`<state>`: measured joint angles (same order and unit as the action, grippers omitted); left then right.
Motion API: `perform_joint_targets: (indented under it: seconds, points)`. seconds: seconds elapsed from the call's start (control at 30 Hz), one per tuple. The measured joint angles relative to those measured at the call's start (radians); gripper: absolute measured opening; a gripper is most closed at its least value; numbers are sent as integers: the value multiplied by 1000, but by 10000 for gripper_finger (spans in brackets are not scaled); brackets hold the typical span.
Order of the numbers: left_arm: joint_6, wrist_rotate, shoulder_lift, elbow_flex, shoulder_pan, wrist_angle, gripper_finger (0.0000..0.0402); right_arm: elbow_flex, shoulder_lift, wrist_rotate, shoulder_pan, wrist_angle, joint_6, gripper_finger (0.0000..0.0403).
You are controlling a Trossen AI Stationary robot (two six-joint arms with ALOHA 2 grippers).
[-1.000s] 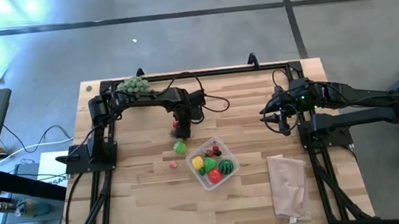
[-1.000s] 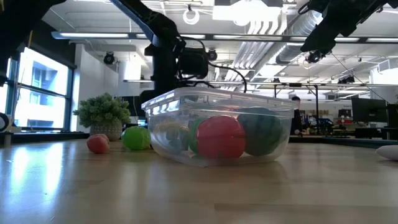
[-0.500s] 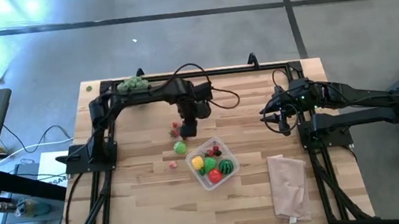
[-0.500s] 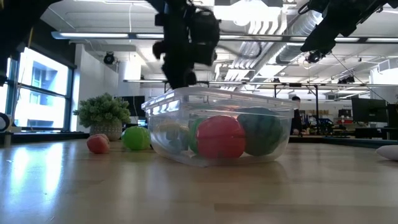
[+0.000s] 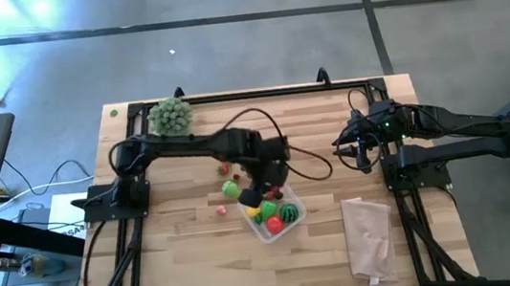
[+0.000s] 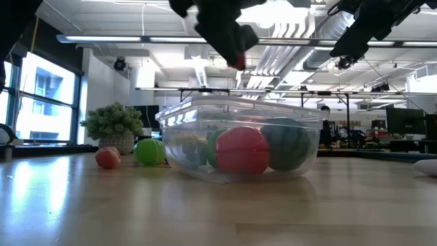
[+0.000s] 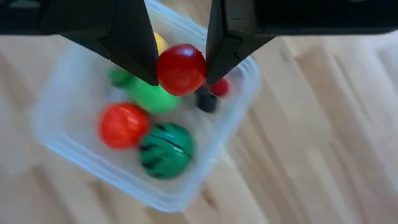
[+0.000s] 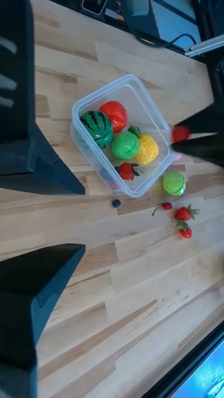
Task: Pick and placing Produce into tupperware
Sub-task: Put the red cherry into the transparent bin
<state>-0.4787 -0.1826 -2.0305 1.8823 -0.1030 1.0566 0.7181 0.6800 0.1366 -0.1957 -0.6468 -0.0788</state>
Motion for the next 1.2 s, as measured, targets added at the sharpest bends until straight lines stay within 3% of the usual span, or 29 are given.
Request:
perform_joint_targets:
  seconds: [0.13,0.5,1.2]
  points:
    - [0,58,-43,-3,21,-46,112,0,0,0,0,-1,0,129]
    - [0,71,-164,-2,18,-59,112,0,0,0,0,-2,0,129]
    - [-4,71,-187,-7,18,-45,132,0,0,0,0,-1,0,129]
